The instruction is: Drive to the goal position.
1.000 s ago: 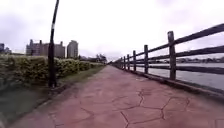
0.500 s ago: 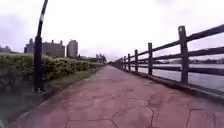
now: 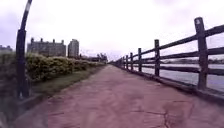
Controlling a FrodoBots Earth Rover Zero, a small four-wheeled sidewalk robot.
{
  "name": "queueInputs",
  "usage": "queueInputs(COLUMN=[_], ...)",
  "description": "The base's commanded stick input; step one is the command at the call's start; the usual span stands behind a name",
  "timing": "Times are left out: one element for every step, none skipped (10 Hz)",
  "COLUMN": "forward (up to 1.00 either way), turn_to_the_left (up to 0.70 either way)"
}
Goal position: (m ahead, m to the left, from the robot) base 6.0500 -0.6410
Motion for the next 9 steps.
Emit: queueInputs(forward=[1.0, 1.0, 1.0, 1.0, 1.0, 1.0, 1.0, 1.0, 1.0], turn_to_the_left=[0.0, 0.0, 0.0, 0.0, 0.0, 0.0, 0.0, 0.0, 0.0])
